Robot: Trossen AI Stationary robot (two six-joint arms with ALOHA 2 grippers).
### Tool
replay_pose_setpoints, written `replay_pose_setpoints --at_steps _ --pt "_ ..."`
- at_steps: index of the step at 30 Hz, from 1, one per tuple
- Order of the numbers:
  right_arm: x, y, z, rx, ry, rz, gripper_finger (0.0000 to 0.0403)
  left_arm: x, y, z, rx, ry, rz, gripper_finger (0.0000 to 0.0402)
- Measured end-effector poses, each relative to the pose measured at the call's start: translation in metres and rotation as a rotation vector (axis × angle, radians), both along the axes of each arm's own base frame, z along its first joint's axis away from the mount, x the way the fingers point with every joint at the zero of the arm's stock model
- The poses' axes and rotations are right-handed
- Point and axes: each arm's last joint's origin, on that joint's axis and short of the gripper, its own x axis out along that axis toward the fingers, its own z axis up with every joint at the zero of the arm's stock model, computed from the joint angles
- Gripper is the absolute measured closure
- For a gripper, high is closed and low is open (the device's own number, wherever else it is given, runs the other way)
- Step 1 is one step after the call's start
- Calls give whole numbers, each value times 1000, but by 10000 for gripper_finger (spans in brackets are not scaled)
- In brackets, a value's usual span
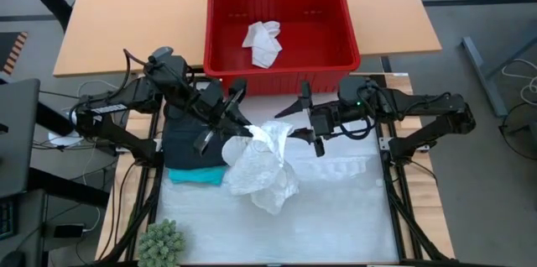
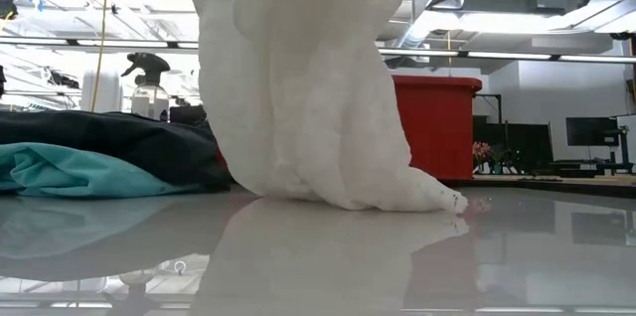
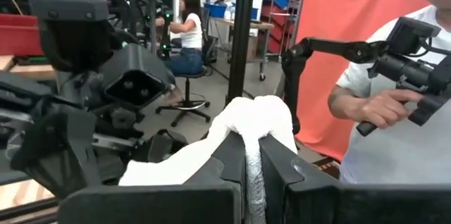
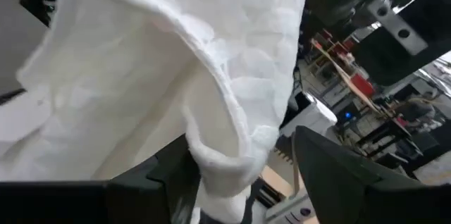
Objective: Fold laundry
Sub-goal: Fold the white dress
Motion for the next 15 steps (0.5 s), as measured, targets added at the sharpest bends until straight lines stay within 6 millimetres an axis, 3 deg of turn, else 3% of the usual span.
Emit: replay_pose_setpoints --at_steps 3,7,8,11,15 --pt "0 0 0 10 1 -3 232 0 0 2 0 -24 1 401" --pt "0 7 1 -28 -11 20 362 1 2 2 4 -22 64 397" --pt "-1 10 1 -43 -17 31 377 1 2 1 3 -15 91 395" --pt "-2 18 7 -53 -77 -30 379 2 5 -1 1 11 178 388" --pt "-4 14 10 -78 -96 -352 379 3 11 -9 -46 105 392 383"
